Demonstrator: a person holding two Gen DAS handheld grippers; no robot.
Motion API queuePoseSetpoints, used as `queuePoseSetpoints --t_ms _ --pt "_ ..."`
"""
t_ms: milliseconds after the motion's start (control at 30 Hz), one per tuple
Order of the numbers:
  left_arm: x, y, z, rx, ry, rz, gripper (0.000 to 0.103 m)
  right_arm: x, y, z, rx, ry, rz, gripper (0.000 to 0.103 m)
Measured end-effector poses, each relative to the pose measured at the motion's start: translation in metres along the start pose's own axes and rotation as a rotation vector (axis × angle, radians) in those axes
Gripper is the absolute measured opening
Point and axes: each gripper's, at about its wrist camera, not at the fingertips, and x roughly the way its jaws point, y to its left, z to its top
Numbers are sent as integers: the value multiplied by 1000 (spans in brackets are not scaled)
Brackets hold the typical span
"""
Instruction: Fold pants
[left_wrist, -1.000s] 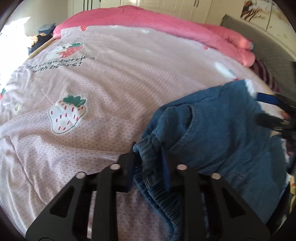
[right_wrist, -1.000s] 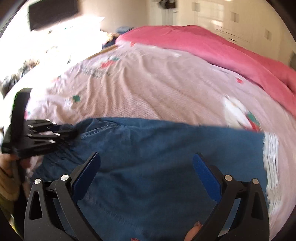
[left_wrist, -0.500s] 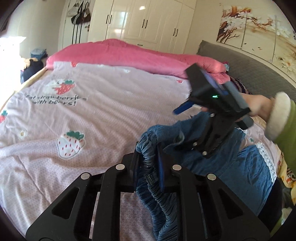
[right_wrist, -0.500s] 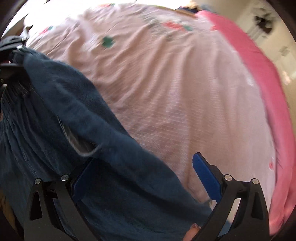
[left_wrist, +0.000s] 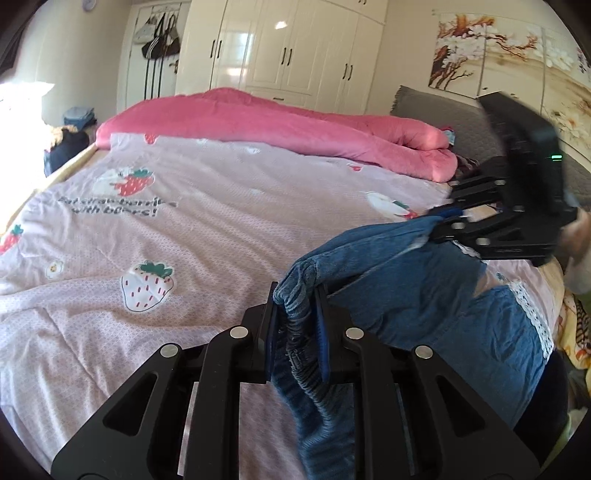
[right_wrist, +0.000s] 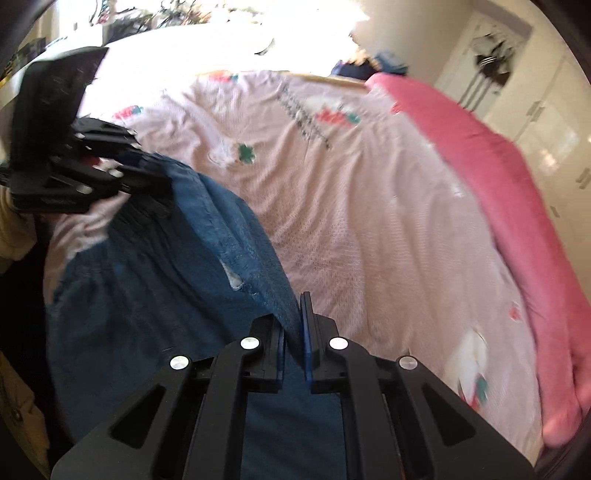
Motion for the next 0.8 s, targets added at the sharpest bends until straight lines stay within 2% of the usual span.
queuePoseSetpoints --t_ms 200,367,467,600,633,800 --pt "-43 -32 -15 94 -98 62 13 -57 60 -34 82 -45 -40 6" --pt "-73 -56 -51 154 -106 77 15 -63 117 -64 140 -66 24 7" --pt "-86 -67 -74 182 -67 48 16 -54 143 -88 196 -51 65 7" --pt "-88 -73 -106 184 40 22 17 -41 171 -114 240 -43 121 7" --pt "-89 -72 -111 178 56 20 17 -39 176 -118 250 -41 128 10" --pt "-90 -70 -126 115 119 28 19 -25 192 -123 288 -42 140 10"
